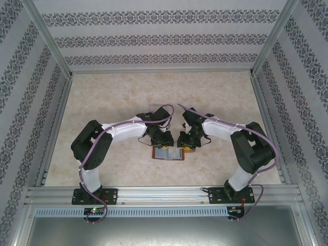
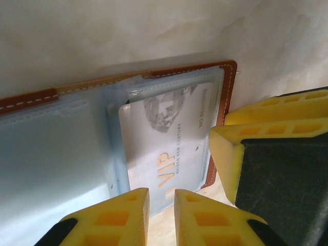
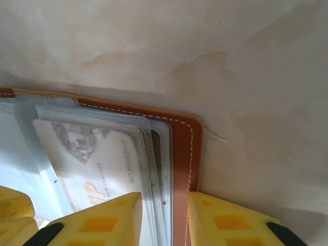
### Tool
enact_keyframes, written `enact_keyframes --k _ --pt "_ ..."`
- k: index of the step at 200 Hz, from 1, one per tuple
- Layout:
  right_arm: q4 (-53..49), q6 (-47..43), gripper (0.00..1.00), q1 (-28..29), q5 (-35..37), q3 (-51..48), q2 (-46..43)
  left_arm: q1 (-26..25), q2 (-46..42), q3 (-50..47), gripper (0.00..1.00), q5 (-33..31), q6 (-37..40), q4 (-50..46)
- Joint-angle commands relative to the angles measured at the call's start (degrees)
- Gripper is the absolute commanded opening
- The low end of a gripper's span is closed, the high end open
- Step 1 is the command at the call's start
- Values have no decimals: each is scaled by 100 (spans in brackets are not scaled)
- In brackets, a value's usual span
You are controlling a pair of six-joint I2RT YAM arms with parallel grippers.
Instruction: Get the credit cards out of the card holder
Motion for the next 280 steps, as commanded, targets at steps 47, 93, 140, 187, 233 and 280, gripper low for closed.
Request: enact_keyframes --k 47,93,140,187,233,280 --pt "69 25 29 80 92 -150 153 62 224 -32 19 -300 58 -222" --pt "43 -25 28 80 145 -149 228 67 274 -40 20 -410 98 -304" --pt "17 -27 27 80 156 -140 229 66 348 -68 20 -392 109 -282" --pt "-10 -48 27 80 163 -140 256 67 435 -20 18 -435 166 -401" --pt "-46 -74 27 80 181 -118 256 66 353 64 15 -727 311 -748" --pt "-106 -110 27 65 211 -105 223 73 186 118 15 -810 338 -840"
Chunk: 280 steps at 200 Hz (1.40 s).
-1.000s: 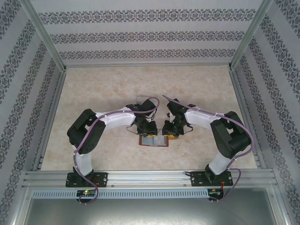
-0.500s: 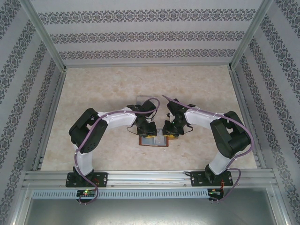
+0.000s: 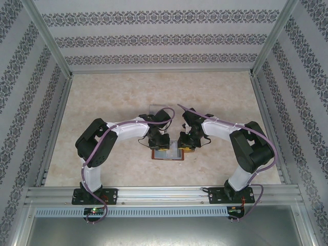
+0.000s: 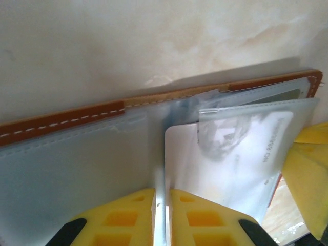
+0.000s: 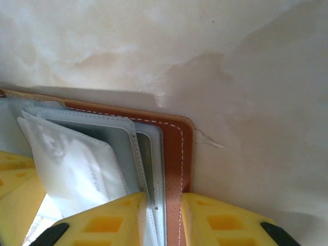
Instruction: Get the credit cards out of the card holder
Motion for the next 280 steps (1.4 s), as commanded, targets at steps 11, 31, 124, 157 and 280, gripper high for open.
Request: enact_keyframes --k 11,31,124,157,280 --pt "-179 -77 27 63 198 -62 133 75 -184 82 15 -243 84 -406" --pt "-230 -75 27 63 239 -39 38 84 -297 46 15 -124 33 -225" --pt "-236 124 23 227 -36 200 -521 372 -635 -724 19 555 -440 1013" --pt "-72 214 23 348 -244 283 -424 414 -653 -834 19 678 -504 1215" --pt "78 171 24 353 48 10 288 453 -424 -1096 21 1148 -699 1878"
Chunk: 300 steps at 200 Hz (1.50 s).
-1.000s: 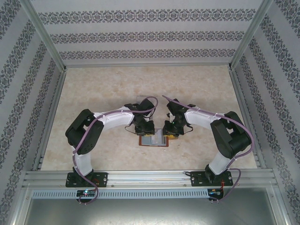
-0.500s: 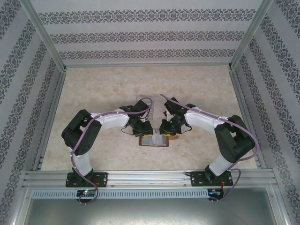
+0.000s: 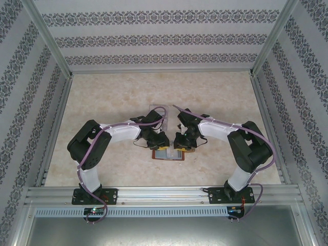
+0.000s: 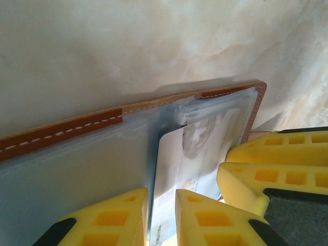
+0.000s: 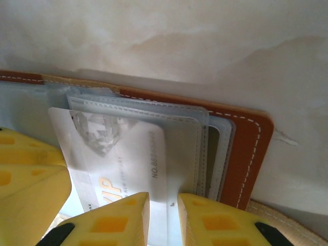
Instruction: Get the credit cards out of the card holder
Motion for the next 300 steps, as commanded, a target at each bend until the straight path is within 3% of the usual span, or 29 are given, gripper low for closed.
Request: enact_keyframes --k 1,64,97,155,300 --pt "30 16 24 25 162 -161 208 80 52 -99 21 181 -97 324" --pt "-13 -1 24 25 181 -139 194 80 228 -246 21 446 -264 807" --pt "-31 -24 24 20 189 -147 174 87 173 -277 15 381 -257 799" --pt "-58 -54 24 -17 215 -148 198 180 -117 -319 11 202 -91 435" --pt "-216 -144 24 -131 353 -143 186 304 -351 -256 10 108 223 -157"
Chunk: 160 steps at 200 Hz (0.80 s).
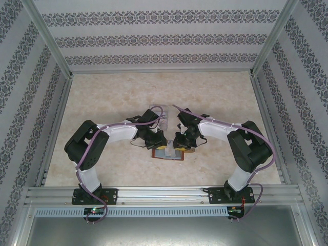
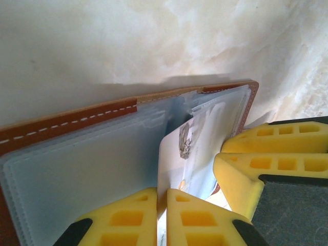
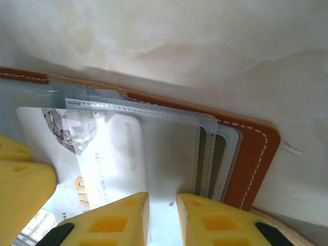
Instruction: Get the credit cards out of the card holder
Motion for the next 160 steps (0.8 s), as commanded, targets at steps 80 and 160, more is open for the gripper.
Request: enact_keyframes --k 80,160 --pt "-424 -171 24 -107 373 26 122 152 -419 575 1 -476 1058 -1573" --pt "-550 -285 24 -203 373 234 23 162 -633 1348 0 -810 3573 -2812"
